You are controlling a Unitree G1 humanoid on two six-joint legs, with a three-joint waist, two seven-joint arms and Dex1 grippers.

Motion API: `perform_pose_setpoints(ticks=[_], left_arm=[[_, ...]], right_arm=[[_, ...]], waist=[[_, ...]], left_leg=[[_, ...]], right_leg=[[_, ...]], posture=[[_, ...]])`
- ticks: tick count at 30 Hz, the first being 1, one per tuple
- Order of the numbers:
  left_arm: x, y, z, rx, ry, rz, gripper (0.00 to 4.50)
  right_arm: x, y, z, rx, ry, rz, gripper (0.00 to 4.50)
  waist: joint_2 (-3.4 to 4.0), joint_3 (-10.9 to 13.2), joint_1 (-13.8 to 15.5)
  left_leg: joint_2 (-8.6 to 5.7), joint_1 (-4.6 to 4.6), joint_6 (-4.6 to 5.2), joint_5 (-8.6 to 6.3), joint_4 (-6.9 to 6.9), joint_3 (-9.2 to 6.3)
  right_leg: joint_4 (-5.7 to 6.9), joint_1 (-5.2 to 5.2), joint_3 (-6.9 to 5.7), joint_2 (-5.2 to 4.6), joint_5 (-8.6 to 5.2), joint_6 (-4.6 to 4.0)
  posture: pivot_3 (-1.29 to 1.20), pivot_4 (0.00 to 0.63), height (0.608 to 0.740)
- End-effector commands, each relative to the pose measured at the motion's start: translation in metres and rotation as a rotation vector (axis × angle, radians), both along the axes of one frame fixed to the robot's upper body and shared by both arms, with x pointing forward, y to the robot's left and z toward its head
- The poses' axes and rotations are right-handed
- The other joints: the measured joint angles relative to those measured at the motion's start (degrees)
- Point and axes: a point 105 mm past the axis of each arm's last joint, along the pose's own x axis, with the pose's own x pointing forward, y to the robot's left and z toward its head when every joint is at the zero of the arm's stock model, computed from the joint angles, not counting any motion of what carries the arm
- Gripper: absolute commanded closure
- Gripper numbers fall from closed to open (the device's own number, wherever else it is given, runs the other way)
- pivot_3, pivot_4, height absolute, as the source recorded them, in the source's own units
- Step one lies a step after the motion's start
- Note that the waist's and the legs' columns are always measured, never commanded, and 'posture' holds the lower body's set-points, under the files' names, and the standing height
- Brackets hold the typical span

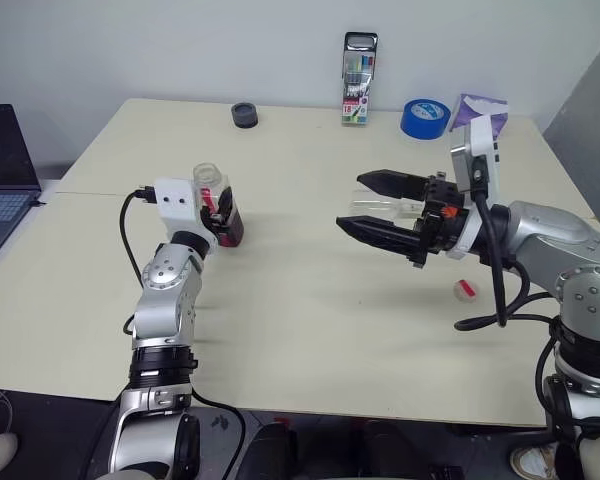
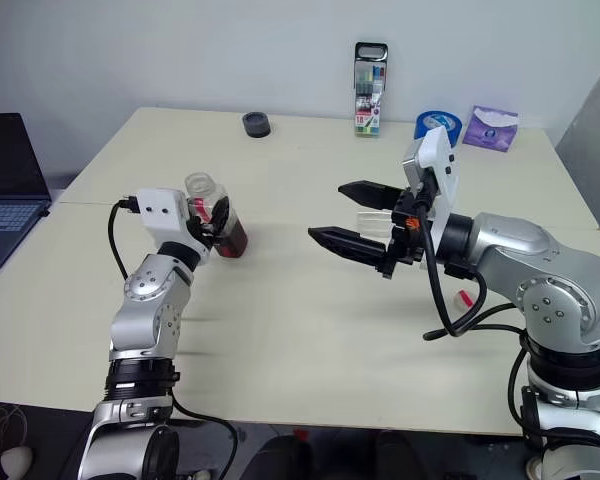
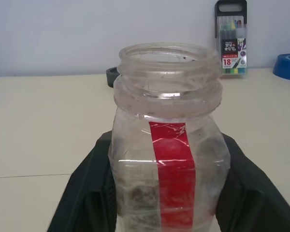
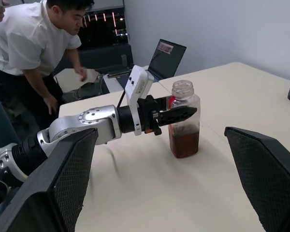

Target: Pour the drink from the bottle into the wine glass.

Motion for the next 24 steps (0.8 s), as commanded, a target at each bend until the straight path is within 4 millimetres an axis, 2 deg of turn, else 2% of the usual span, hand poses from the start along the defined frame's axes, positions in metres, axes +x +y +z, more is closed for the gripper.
perform_pose_setpoints(ticks=[1, 4, 14, 24], left_arm=[[-0.003, 0.005, 0.016, 0.002, -0.066, 0.010, 0.94], [-0.005, 0.004, 0.013, -0.001, -0.062, 0.007, 0.02], [-0.017, -0.003, 0.002, -0.009, -0.036, 0.028, 0.02], [-0.044, -0.006, -0.014, -0.063, 0.010, 0.069, 0.02]], right_arm=[[-0.003, -0.002, 0.005, 0.011, -0.046, -0.006, 0.00], [-0.003, -0.004, 0.003, 0.011, -0.047, -0.008, 0.00], [-0.006, -0.003, -0.005, 0.003, -0.039, -0.019, 0.00], [-0.009, -0.008, -0.017, -0.006, 0.000, -0.067, 0.00]], waist=[[0.00, 0.0, 0.0], [-0.02, 0.0, 0.0], [-0.02, 0.0, 0.0], [-0.04, 0.0, 0.0]], left_leg=[[0.00, 0.00, 0.01, 0.00, 0.00, 0.00], [0.00, 0.00, 0.01, 0.00, 0.00, 0.00], [0.00, 0.01, 0.02, -0.01, 0.00, 0.00], [0.01, 0.03, 0.06, -0.04, -0.01, 0.01]], right_leg=[[0.00, 0.00, 0.00, 0.00, 0.00, 0.00], [0.00, 0.00, 0.00, 0.00, 0.00, 0.00], [0.01, 0.00, 0.01, 0.00, 0.00, 0.00], [0.03, 0.01, 0.03, 0.00, 0.00, 0.00]], posture=[[0.00, 0.150, 0.740], [0.00, 0.150, 0.740], [0.00, 0.150, 0.740], [0.00, 0.150, 0.740]])
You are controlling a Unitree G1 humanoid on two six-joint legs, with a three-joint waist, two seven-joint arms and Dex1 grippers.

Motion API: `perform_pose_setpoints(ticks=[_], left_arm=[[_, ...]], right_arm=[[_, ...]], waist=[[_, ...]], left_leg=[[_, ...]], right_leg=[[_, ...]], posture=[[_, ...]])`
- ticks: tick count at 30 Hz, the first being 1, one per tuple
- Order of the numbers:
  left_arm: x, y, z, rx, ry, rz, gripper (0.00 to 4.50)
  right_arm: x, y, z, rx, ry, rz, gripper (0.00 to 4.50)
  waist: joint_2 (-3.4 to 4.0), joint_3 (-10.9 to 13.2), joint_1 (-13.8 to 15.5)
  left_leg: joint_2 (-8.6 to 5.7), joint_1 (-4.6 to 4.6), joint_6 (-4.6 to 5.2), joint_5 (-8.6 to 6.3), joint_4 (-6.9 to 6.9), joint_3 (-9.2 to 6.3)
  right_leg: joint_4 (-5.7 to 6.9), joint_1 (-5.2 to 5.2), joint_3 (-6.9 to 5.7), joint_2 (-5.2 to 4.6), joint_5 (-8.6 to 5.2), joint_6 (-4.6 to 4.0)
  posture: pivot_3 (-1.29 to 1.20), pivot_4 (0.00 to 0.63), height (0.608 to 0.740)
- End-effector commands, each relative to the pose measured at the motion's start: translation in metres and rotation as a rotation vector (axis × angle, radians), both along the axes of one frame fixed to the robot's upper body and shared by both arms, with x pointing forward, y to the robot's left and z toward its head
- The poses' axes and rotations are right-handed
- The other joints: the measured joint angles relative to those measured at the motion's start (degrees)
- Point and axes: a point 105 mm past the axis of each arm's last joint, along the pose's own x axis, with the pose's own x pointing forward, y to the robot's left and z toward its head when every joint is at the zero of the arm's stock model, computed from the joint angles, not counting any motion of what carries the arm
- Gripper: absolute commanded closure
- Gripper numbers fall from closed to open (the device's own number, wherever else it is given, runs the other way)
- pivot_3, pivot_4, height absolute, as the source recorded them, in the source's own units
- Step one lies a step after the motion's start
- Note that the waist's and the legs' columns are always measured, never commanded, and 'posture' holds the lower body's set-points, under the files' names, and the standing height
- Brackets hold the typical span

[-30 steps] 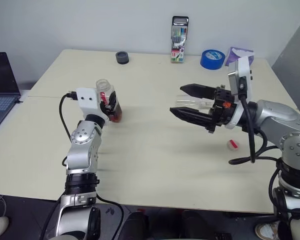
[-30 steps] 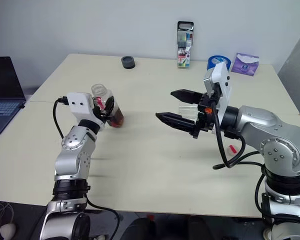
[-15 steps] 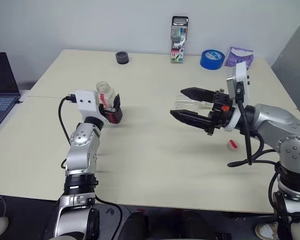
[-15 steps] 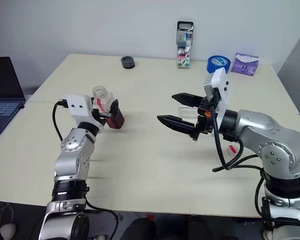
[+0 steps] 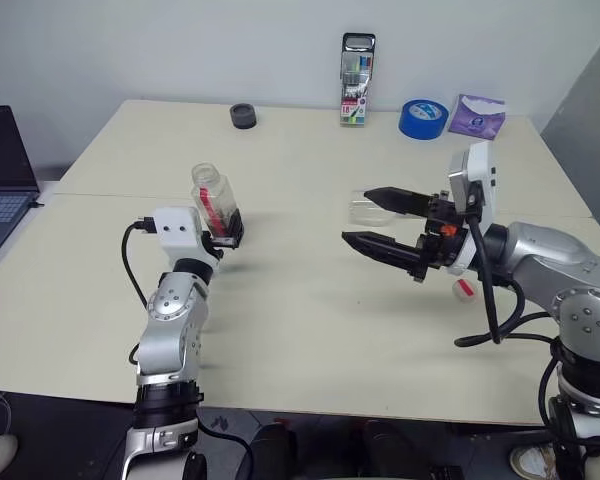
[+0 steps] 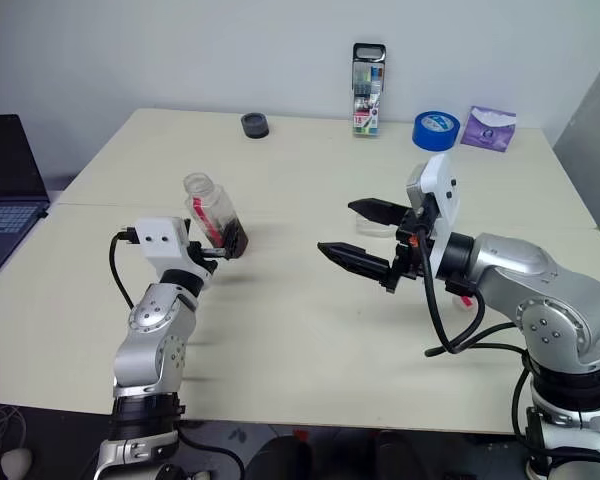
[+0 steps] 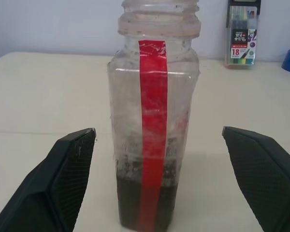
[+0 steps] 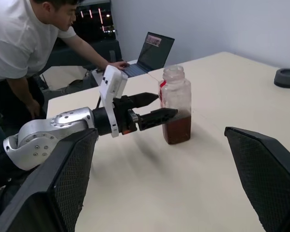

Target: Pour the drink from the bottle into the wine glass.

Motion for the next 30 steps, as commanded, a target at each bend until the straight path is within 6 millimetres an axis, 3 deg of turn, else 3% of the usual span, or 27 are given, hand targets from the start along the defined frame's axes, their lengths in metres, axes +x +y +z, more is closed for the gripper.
perform_pose_setpoints(ticks=[1, 7, 9, 12, 15, 23, 30], left_arm=[[-0.011, -0.008, 0.011, 0.032, -0.033, -0.036, 0.02], [-0.043, -0.036, -0.005, 0.147, 0.071, -0.270, 0.02], [-0.055, -0.047, -0.006, 0.176, 0.087, -0.382, 0.02], [-0.071, -0.068, 0.008, 0.138, 0.062, -0.576, 0.02], [-0.081, -0.081, 0.019, 0.127, 0.067, -0.720, 0.02], [-0.088, -0.098, 0.018, 0.143, 0.097, -0.839, 0.02], [-0.090, -0.101, 0.018, 0.141, 0.087, -0.837, 0.02]], right_arm=[[-0.008, -0.001, 0.006, 0.005, -0.038, -0.005, 0.00], [-0.009, -0.022, -0.022, -0.102, 0.013, -0.091, 0.00], [0.001, -0.029, -0.028, -0.185, -0.039, -0.158, 0.00], [0.033, -0.045, -0.043, -0.404, -0.181, -0.338, 0.00], [0.056, -0.053, -0.061, -0.642, -0.347, -0.386, 0.00], [0.102, -0.042, -0.090, -0.894, -0.558, -0.404, 0.00], [0.141, -0.051, -0.104, -1.070, -0.637, -0.451, 0.00]], waist=[[0.00, 0.0, 0.0], [-0.02, 0.0, 0.0], [-0.01, 0.0, -0.1], [-0.01, 0.0, -0.1], [-0.01, 0.0, -0.2], [-0.01, 0.0, -0.4], [-0.01, 0.0, -0.4]], left_leg=[[0.00, 0.00, 0.02, -0.01, 0.00, -0.01], [0.00, 0.00, 0.12, -0.07, -0.02, 0.00], [0.00, 0.04, 0.14, -0.08, -0.02, 0.00], [0.01, 0.28, 0.14, -0.08, -0.04, 0.02], [0.01, 0.38, 0.12, -0.07, -0.06, 0.05], [0.06, 0.40, -0.14, 0.08, -0.11, 0.14], [0.04, 0.41, -0.15, 0.08, -0.09, 0.18]], right_leg=[[0.00, 0.00, -0.01, 0.00, 0.00, 0.00], [-0.05, 0.04, -0.01, -0.01, 0.00, 0.00], [-0.02, 0.04, 0.00, -0.01, 0.00, 0.00], [0.02, 0.17, 0.04, 0.03, -0.01, -0.01], [0.03, 0.22, 0.05, 0.04, -0.01, 0.00], [-0.01, 0.19, 0.15, 0.09, -0.02, 0.00], [-0.01, 0.19, 0.17, 0.06, -0.01, -0.01]], posture=[[0.00, 0.150, 0.740], [0.00, 0.150, 0.740], [0.00, 0.150, 0.740], [0.00, 0.150, 0.740], [0.00, 0.150, 0.740], [0.00, 0.150, 0.740], [0.00, 0.150, 0.740]])
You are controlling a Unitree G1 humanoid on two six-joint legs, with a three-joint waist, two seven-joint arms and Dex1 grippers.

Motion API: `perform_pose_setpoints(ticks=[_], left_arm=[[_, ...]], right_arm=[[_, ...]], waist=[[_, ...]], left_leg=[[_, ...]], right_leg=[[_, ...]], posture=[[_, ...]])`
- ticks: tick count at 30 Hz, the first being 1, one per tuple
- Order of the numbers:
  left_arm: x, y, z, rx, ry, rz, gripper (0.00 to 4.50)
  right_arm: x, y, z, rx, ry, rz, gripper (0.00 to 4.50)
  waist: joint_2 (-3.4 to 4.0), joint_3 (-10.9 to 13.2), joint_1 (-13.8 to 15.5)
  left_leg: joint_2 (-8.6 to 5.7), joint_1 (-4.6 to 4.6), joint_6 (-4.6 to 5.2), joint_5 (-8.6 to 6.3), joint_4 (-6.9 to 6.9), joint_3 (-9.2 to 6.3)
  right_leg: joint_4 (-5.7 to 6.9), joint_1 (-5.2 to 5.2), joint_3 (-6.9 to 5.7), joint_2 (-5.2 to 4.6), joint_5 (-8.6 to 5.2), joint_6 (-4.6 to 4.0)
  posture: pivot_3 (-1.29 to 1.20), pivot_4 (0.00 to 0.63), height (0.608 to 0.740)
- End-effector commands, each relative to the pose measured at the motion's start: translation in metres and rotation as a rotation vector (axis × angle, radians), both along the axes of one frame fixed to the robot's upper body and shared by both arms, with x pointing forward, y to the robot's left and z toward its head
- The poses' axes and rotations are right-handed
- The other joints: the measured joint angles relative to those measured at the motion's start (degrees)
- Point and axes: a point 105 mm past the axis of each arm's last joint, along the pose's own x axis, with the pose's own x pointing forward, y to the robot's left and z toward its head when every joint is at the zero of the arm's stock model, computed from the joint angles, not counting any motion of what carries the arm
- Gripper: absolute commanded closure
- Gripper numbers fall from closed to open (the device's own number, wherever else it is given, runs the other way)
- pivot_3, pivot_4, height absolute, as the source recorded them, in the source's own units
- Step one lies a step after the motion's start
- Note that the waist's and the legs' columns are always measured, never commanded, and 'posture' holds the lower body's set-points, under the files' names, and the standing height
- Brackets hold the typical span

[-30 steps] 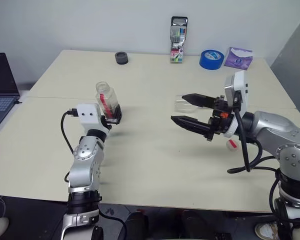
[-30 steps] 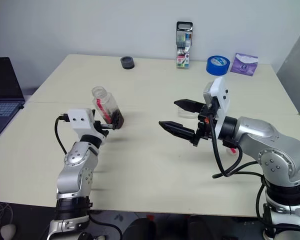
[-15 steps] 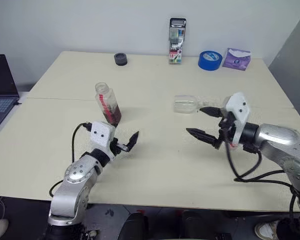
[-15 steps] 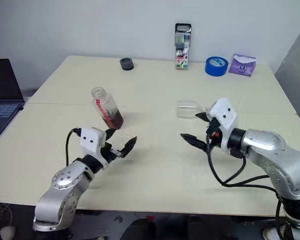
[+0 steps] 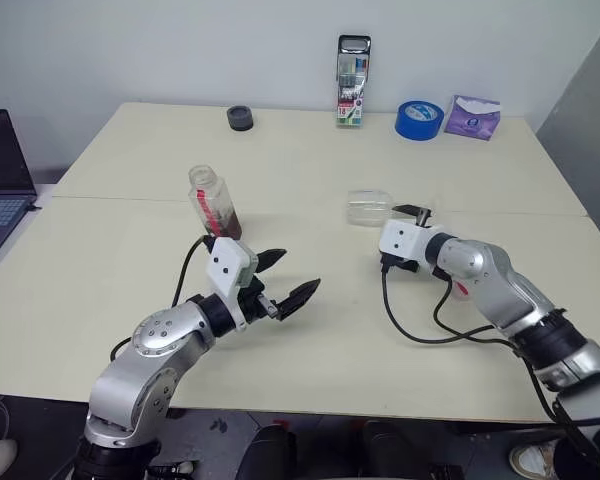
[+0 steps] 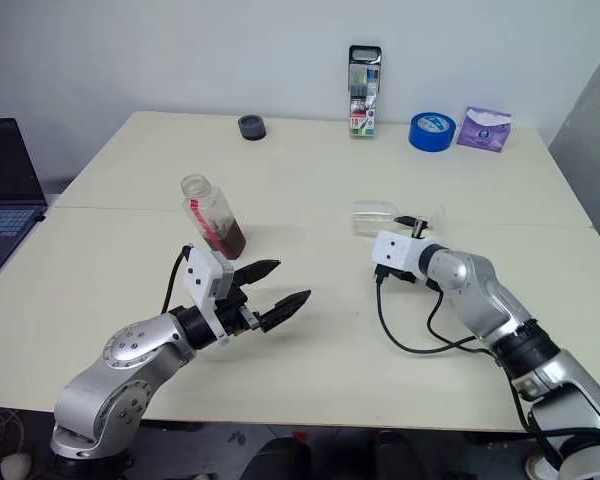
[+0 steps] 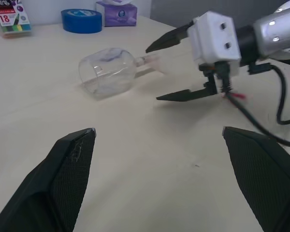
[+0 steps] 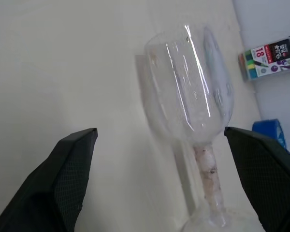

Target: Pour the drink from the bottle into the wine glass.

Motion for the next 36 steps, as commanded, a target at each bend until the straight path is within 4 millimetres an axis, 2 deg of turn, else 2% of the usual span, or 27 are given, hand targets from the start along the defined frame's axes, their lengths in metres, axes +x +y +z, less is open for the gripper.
perform_pose_setpoints(ticks=[1, 8, 14, 22, 26, 29, 36], left_arm=[[-0.004, -0.002, 0.011, -0.009, -0.056, -0.008, 0.02], [-0.003, -0.004, 0.012, -0.016, -0.065, 0.002, 0.02], [-0.002, -0.004, 0.013, -0.020, -0.069, 0.011, 0.02], [-0.002, -0.003, 0.012, -0.018, -0.072, 0.020, 0.02], [-0.001, -0.003, 0.013, -0.015, -0.074, 0.019, 0.02], [-0.001, -0.002, 0.012, -0.012, -0.074, 0.021, 0.00], [-0.002, -0.003, 0.013, -0.018, -0.075, 0.024, 0.00]], right_arm=[[0.016, -0.003, 0.009, -0.059, -0.079, -0.007, 0.00], [0.042, 0.001, 0.009, -0.089, -0.111, -0.025, 0.00], [0.058, -0.010, 0.009, -0.156, -0.127, -0.069, 0.00], [0.067, -0.034, 0.008, -0.216, -0.118, -0.144, 0.00], [0.068, -0.034, 0.007, -0.226, -0.108, -0.146, 0.00], [0.067, -0.033, 0.004, -0.248, -0.102, -0.137, 0.61], [0.067, -0.030, -0.001, -0.261, -0.092, -0.126, 3.12]], waist=[[0.00, 0.0, 0.0], [0.00, 0.0, -0.6], [0.00, 0.0, -0.9], [0.00, 0.0, -1.0], [0.01, 0.0, -1.0], [0.01, 0.0, -1.0], [0.02, 0.0, -1.1]], left_leg=[[0.00, 0.00, 0.00, 0.00, 0.00, 0.01], [0.01, 0.05, -0.01, 0.01, 0.00, 0.06], [0.00, 0.03, -0.01, 0.01, 0.00, 0.08], [0.00, 0.04, -0.01, 0.01, -0.01, 0.08], [0.00, 0.04, -0.01, 0.01, -0.01, 0.08], [0.01, 0.04, -0.01, 0.01, -0.01, 0.08], [0.01, 0.04, -0.01, 0.01, -0.01, 0.09]], right_leg=[[0.00, -0.01, 0.01, 0.00, 0.00, 0.00], [0.06, -0.01, 0.04, 0.00, 0.01, -0.02], [0.03, -0.01, 0.06, -0.01, 0.01, -0.02], [0.04, -0.01, 0.06, -0.01, 0.01, -0.02], [0.05, -0.01, 0.07, -0.01, 0.01, -0.02], [0.06, 0.00, 0.06, -0.01, 0.01, -0.02], [0.06, -0.02, 0.07, -0.01, 0.01, -0.02]], posture=[[0.00, 0.150, 0.740], [0.00, 0.150, 0.740], [0.00, 0.150, 0.740], [0.00, 0.150, 0.740], [0.00, 0.150, 0.740], [0.00, 0.150, 0.740], [0.00, 0.150, 0.740]])
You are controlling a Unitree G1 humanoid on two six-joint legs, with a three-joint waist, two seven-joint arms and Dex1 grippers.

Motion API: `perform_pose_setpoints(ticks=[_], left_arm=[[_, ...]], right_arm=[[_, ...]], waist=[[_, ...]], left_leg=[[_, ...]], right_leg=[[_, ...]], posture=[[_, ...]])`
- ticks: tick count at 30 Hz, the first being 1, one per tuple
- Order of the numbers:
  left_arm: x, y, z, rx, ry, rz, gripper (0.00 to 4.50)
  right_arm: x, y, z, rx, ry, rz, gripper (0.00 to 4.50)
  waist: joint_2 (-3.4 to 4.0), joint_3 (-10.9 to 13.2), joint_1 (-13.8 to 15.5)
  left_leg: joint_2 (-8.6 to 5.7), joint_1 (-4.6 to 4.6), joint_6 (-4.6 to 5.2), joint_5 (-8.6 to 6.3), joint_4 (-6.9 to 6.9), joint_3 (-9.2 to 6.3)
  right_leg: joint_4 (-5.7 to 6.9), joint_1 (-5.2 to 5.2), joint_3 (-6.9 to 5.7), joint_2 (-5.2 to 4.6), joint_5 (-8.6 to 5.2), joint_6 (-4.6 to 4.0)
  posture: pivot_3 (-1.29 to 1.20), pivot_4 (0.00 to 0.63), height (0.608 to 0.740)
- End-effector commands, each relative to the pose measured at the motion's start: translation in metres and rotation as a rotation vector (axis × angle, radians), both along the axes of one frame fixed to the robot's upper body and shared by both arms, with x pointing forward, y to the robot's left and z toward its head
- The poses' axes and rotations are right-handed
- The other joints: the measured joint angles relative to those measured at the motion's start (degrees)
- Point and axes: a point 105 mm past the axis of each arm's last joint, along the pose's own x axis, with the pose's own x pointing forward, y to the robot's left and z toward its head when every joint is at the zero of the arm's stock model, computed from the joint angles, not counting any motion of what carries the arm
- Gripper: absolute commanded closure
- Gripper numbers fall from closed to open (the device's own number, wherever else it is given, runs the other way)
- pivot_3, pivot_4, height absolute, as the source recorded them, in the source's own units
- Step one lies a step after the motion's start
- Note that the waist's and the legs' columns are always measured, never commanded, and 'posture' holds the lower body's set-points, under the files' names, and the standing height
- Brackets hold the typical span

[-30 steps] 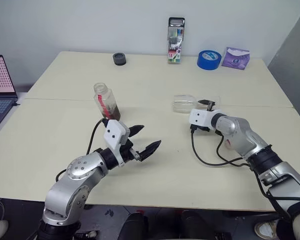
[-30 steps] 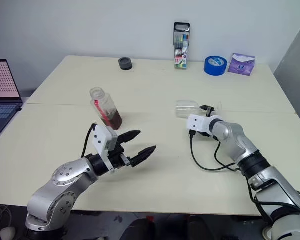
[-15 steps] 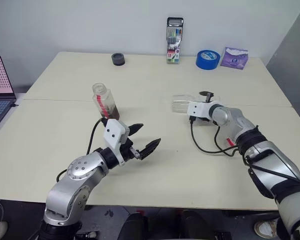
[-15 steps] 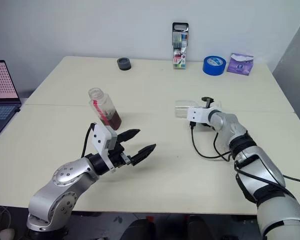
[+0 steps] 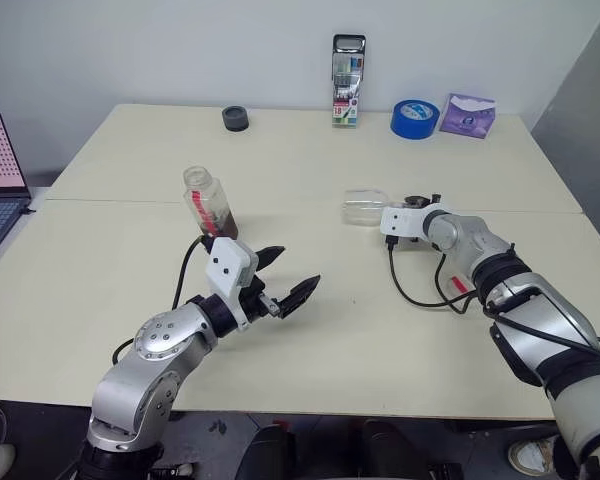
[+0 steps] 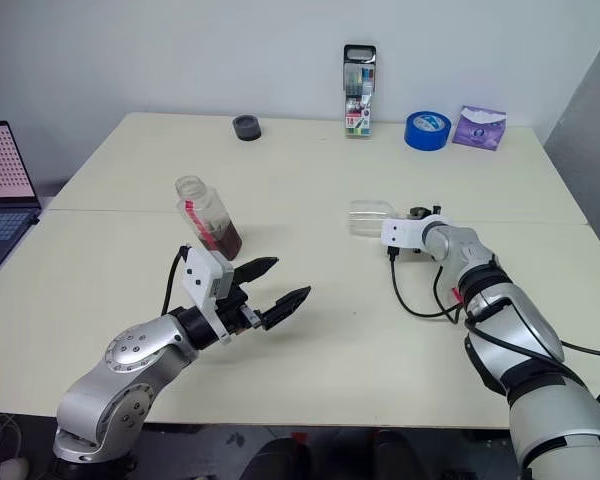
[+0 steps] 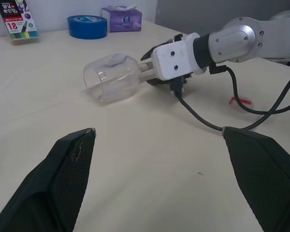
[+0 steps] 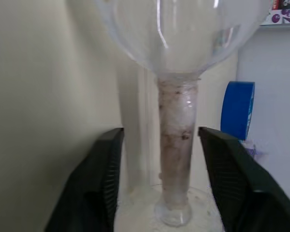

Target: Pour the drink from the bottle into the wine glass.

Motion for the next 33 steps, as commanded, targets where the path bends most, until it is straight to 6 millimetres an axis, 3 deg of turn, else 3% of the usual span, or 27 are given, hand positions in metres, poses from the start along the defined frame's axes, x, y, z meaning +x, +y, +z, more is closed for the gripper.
perform_pose_setpoints(ticks=[1, 4, 6, 8, 14, 17, 20, 23, 28, 33], left_arm=[[-0.005, -0.005, 0.012, -0.009, -0.057, -0.021, 0.00], [-0.007, -0.004, 0.012, -0.012, -0.053, -0.021, 0.00], [-0.009, -0.004, 0.012, -0.014, -0.053, -0.022, 0.00], [-0.012, 0.000, 0.012, -0.012, -0.052, -0.014, 0.00], [-0.036, 0.014, 0.007, -0.020, -0.075, 0.081, 0.00], [-0.055, 0.022, 0.003, -0.031, -0.088, 0.161, 0.00], [-0.065, 0.028, -0.001, -0.049, -0.074, 0.242, 0.00], [-0.072, 0.034, -0.004, -0.071, -0.053, 0.312, 0.00], [-0.082, 0.044, -0.007, -0.079, -0.049, 0.385, 0.00], [-0.095, 0.049, -0.024, -0.057, -0.020, 0.405, 0.00]], right_arm=[[0.003, 0.001, 0.009, -0.007, -0.024, 0.004, 3.48], [0.003, 0.004, 0.010, -0.006, -0.035, 0.012, 4.39], [0.004, 0.011, 0.013, 0.005, -0.050, 0.028, 4.39], [0.005, 0.035, 0.029, 0.096, -0.109, 0.095, 4.39], [-0.004, 0.108, 0.070, 0.552, -0.168, 0.267, 4.39], [-0.010, 0.134, 0.080, 0.942, -0.098, 0.262, 4.39], [-0.013, 0.144, 0.080, 1.283, 0.016, 0.215, 4.39], [-0.019, 0.155, 0.074, 1.480, 0.110, 0.205, 4.39], [-0.035, 0.171, 0.056, 1.598, 0.202, 0.239, 4.39], [-0.044, 0.174, 0.024, 1.539, 0.189, 0.206, 4.39]], waist=[[0.00, 0.0, 0.0], [0.00, 0.0, -0.1], [0.00, 0.0, -0.1], [0.00, 0.0, -0.3], [0.05, 0.0, -1.8], [0.06, 0.0, -1.7], [0.08, 0.0, -0.8], [0.08, 0.0, -0.1], [0.08, 0.0, -0.7], [0.10, 0.1, -1.0]], left_leg=[[0.00, 0.01, 0.00, 0.00, 0.00, 0.00], [0.00, 0.02, 0.00, 0.00, 0.00, 0.00], [0.00, 0.02, 0.00, 0.00, 0.00, 0.00], [0.01, 0.03, 0.00, 0.00, 0.00, 0.00], [0.19, 0.07, -0.01, 0.00, -0.10, 0.15], [0.21, 0.04, -0.01, -0.01, -0.12, 0.16], [0.21, 0.04, 0.04, -0.05, -0.12, 0.14], [0.15, 0.06, 0.25, -0.16, -0.09, 0.06], [0.06, 0.04, 0.36, -0.23, -0.16, 0.30], [0.08, -0.08, 0.35, -0.23, -0.25, 0.39]], right_leg=[[0.00, 0.01, 0.00, 0.00, 0.00, 0.00], [0.01, 0.01, 0.00, 0.00, 0.00, 0.00], [0.02, 0.01, 0.01, 0.00, 0.00, 0.00], [0.02, 0.01, 0.01, 0.00, 0.00, 0.00], [0.04, -0.08, 0.11, 0.11, 0.01, -0.02], [-0.03, -0.09, 0.11, 0.11, 0.01, -0.03], [-0.02, -0.06, 0.09, 0.09, 0.01, -0.03], [-0.03, 0.00, 0.03, 0.04, 0.04, -0.06], [-0.18, -0.05, 0.23, -0.07, 0.04, -0.03], [-0.12, -0.30, 0.30, -0.06, 0.02, -0.03]], posture=[[0.00, 0.150, 0.740], [0.00, 0.150, 0.740], [0.00, 0.150, 0.740], [0.00, 0.150, 0.740], [0.00, 0.150, 0.740], [0.00, 0.150, 0.740], [0.00, 0.150, 0.740], [0.00, 0.150, 0.740], [0.00, 0.150, 0.740], [0.00, 0.150, 0.740]])
